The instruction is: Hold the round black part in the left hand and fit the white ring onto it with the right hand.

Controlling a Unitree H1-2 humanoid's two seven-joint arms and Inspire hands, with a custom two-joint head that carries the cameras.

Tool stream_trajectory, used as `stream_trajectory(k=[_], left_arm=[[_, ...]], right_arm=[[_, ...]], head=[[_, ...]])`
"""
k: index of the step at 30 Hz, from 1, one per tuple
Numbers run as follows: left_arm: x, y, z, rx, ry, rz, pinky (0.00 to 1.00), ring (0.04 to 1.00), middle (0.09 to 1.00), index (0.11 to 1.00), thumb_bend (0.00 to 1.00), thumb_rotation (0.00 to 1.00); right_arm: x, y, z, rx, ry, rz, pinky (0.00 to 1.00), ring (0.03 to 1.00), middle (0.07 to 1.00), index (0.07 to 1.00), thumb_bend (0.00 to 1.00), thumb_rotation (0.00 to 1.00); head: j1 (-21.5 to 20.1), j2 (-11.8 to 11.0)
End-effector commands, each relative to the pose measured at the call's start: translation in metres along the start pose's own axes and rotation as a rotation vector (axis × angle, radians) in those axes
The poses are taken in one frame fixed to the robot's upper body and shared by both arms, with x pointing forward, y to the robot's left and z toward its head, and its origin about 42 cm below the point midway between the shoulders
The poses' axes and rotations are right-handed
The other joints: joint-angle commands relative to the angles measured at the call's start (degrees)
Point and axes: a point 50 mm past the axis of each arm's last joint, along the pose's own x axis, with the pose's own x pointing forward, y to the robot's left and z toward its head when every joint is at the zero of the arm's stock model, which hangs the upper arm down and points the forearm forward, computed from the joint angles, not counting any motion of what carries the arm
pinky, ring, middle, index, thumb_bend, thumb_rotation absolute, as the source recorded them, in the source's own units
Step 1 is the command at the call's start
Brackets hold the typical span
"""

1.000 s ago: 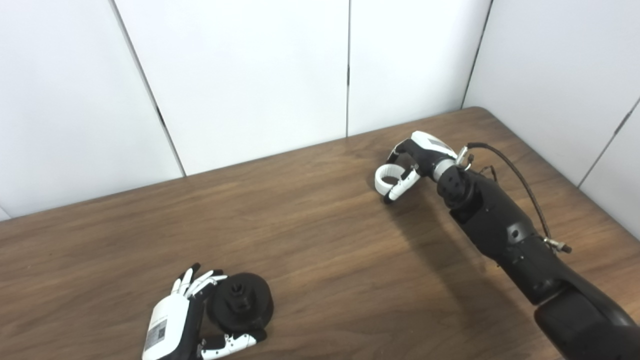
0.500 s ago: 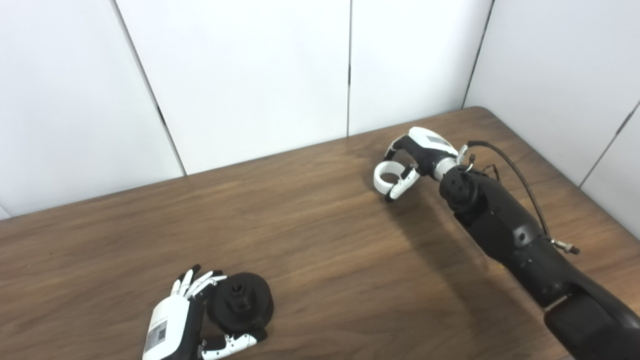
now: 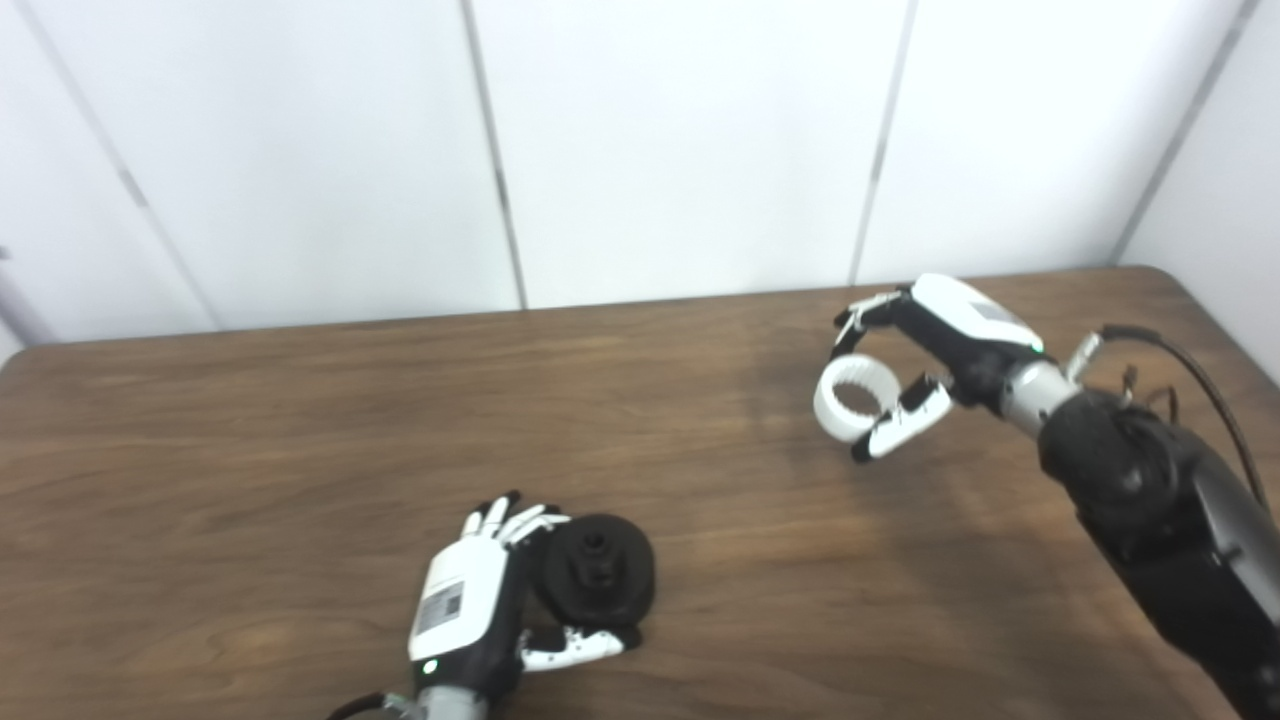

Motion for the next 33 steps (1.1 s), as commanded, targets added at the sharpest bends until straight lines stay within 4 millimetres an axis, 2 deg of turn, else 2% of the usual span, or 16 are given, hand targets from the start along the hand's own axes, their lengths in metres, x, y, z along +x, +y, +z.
stream_trajectory(k=[1, 7, 15, 25, 33], left_arm=[[-0.017, -0.03, -0.013, 0.055, 0.103, -0.187, 1.0, 0.97, 0.833, 0.484, 0.52, 0.07], [-0.015, -0.03, -0.01, 0.061, 0.102, -0.183, 1.0, 0.965, 0.825, 0.483, 0.52, 0.07], [-0.013, -0.029, -0.006, 0.068, 0.105, -0.189, 1.0, 0.966, 0.833, 0.483, 0.53, 0.07], [-0.013, -0.025, -0.002, 0.061, 0.096, -0.184, 1.0, 0.963, 0.843, 0.483, 0.53, 0.06], [-0.014, -0.024, -0.003, 0.066, 0.092, -0.184, 1.0, 0.961, 0.841, 0.483, 0.53, 0.06]], right_arm=[[-0.003, -0.013, 0.015, -0.02, -0.061, -0.036, 1.0, 0.912, 0.824, 0.484, 0.52, 0.13], [-0.012, 0.005, 0.048, 0.003, -0.14, 0.011, 1.0, 0.922, 0.825, 0.484, 0.52, 0.14], [-0.023, 0.019, 0.085, 0.018, -0.249, 0.051, 1.0, 0.936, 0.83, 0.483, 0.53, 0.14], [-0.024, 0.03, 0.115, 0.038, -0.317, 0.091, 1.0, 0.935, 0.837, 0.483, 0.53, 0.14], [-0.015, 0.043, 0.127, 0.071, -0.342, 0.092, 1.0, 0.936, 0.837, 0.483, 0.53, 0.14]], head=[[0.3, 0.3], [0.5, 1.5], [0.3, 2.7], [1.3, 4.8], [1.5, 5.1]])
